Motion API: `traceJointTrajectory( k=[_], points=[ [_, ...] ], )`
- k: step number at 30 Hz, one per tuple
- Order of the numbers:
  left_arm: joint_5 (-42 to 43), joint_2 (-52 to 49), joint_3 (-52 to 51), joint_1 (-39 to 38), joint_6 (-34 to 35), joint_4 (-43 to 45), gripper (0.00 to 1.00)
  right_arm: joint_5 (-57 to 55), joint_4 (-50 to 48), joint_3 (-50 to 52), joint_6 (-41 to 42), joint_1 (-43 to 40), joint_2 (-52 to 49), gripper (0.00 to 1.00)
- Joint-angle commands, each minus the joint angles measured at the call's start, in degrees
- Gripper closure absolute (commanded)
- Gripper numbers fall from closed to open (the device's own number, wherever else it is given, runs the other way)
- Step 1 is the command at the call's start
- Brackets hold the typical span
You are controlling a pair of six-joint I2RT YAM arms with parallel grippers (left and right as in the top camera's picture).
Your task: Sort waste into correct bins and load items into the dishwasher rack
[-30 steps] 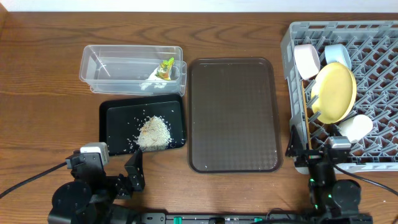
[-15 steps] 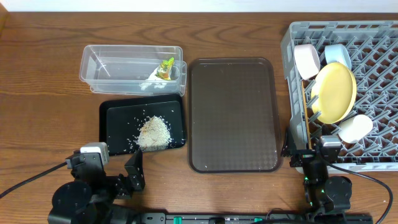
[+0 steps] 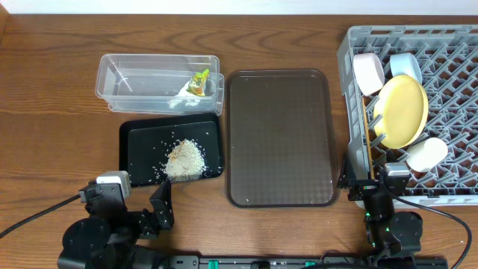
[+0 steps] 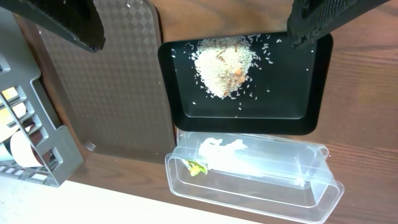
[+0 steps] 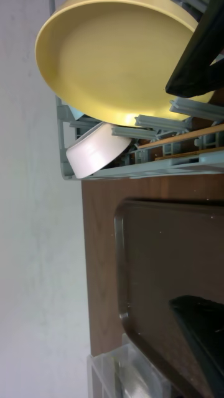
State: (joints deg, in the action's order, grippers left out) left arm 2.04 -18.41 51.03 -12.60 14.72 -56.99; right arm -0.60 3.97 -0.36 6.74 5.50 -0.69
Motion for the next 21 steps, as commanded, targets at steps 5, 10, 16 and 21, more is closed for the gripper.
traceJointTrajectory(
  k=[5, 10, 16, 21],
  points=[
    [0.00, 0.09, -0.13, -0.28, -0.85, -0.09, 0.04, 0.46, 0.28, 0.04, -0.61, 0.48, 0.26, 0.01],
    [-4.24, 0.44, -2.12, -0.15, -3.37, -1.49, 0.04, 0.46, 0.28, 0.04, -0.61, 0.48, 0.26, 0.01],
    [-5.73, 6.75, -16.26, 4.72, -3.34, 8.66, 0.04, 0.44, 0.28, 0.04, -0.61, 0.48, 0.26, 0.01],
    [-5.77, 15.43, -30.40, 6.32, -3.34, 23.91, 0.04, 0.46, 0.28, 0.04, -0.61, 0.48, 0.26, 0.01]
  ],
)
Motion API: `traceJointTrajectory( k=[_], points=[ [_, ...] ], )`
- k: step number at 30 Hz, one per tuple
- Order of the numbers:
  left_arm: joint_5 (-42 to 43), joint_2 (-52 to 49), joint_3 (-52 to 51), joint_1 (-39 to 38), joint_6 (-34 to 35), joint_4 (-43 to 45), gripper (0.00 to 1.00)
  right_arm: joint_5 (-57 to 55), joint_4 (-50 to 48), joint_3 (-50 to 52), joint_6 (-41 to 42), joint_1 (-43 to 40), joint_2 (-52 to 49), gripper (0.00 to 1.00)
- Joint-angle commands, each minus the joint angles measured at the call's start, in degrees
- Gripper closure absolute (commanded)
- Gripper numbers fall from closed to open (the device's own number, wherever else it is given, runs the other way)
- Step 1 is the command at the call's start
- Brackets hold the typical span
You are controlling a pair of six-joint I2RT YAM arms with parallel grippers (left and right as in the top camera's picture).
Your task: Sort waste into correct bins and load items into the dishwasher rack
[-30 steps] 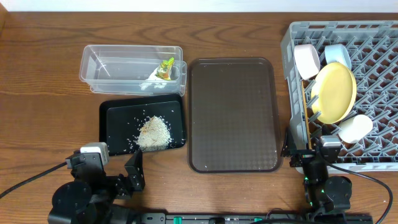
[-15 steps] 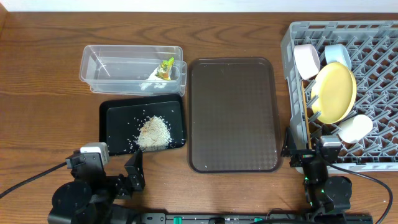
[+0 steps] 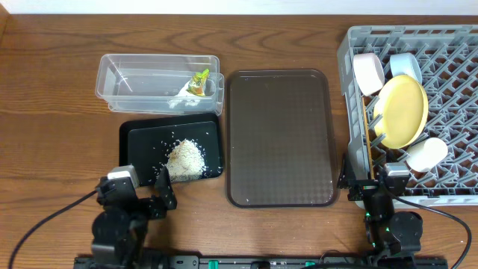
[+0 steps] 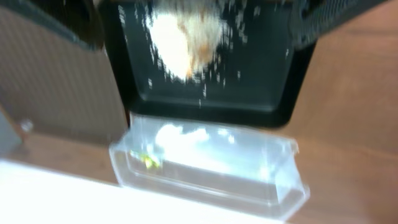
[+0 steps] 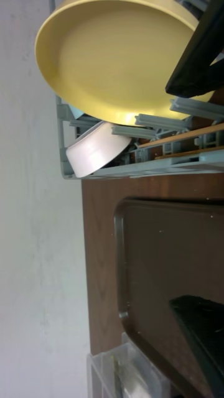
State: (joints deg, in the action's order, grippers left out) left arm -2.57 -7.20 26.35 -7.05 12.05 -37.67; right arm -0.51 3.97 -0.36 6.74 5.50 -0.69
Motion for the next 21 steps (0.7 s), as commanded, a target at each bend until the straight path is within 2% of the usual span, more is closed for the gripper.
traceJointTrajectory(
  k=[1, 10, 16, 21],
  points=[
    [-1.16, 5.51, -8.13, 0.94, -0.68, 7.43, 0.04, 0.35, 0.28, 0.04, -0.61, 0.48, 0.26, 0.01],
    [-2.01, 7.10, -26.16, 2.91, -0.70, 40.52, 0.04, 0.37, 0.28, 0.04, -0.61, 0.48, 0.26, 0.01],
    [-0.68, 7.02, -26.12, 3.08, -0.68, 33.51, 0.04, 0.37, 0.28, 0.04, -0.59, 0.48, 0.26, 0.01],
    [-0.70, 6.16, -26.10, 3.08, -0.66, 33.81, 0.04, 0.37, 0.28, 0.04, -0.61, 0.48, 0.26, 0.01]
  ],
)
